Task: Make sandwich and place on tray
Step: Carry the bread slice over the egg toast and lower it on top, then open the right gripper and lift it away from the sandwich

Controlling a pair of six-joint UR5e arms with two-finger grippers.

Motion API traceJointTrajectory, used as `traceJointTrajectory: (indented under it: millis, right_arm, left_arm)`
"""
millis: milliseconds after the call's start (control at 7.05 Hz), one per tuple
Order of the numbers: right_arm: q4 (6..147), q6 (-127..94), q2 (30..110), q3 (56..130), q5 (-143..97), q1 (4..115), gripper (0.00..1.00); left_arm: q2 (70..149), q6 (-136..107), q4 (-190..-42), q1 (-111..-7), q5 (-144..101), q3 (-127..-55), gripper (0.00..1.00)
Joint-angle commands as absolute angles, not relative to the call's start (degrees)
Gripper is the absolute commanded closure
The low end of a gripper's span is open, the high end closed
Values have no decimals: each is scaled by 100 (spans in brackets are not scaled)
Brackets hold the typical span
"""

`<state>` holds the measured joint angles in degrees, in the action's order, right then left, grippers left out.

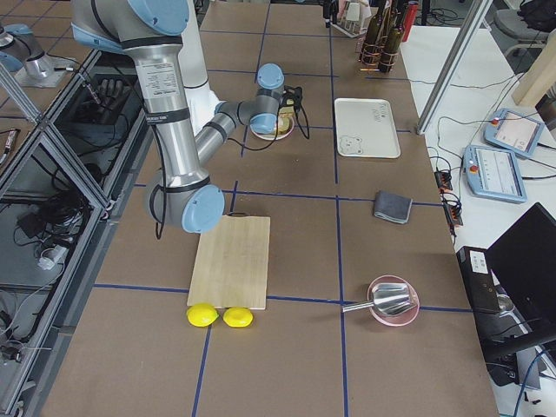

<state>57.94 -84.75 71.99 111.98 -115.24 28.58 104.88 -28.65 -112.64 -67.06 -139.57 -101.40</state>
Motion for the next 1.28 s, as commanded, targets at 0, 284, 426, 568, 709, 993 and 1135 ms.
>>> traceJointTrajectory:
  millis: [0, 284, 426, 568, 709, 993, 1135]
  right_arm:
    - [5959, -8517, 6576, 10419, -11154, 2532, 100]
    - [5977, -8525, 6591, 10362, -10829, 2260, 100]
    - [6090, -8517, 6600, 10380, -10828, 2241, 100]
    - [6091, -8508, 6635, 10415, -10854, 2267, 100]
    - [6100, -8517, 6653, 10389, -10854, 2259, 100]
    - [6265, -8508, 6645, 10415, -10837, 2250, 0]
    - [6667, -8508, 6636, 10546, -10854, 2302, 0]
  left_arm:
    - [10485, -2865, -11268, -6706, -13957, -10108, 0]
    - [10485, -2865, -11268, -6706, -13957, -10099, 0]
    - [10485, -2865, -11268, -6706, -13957, -10099, 0]
    - [10485, -2865, -11268, -6706, -13957, -10099, 0]
    - [10485, -2865, -11268, -6697, -13957, -10090, 0]
    - [10512, -3240, -11381, -6567, -13835, -10107, 0]
    - [10538, -3783, -11669, -6252, -13416, -10160, 0]
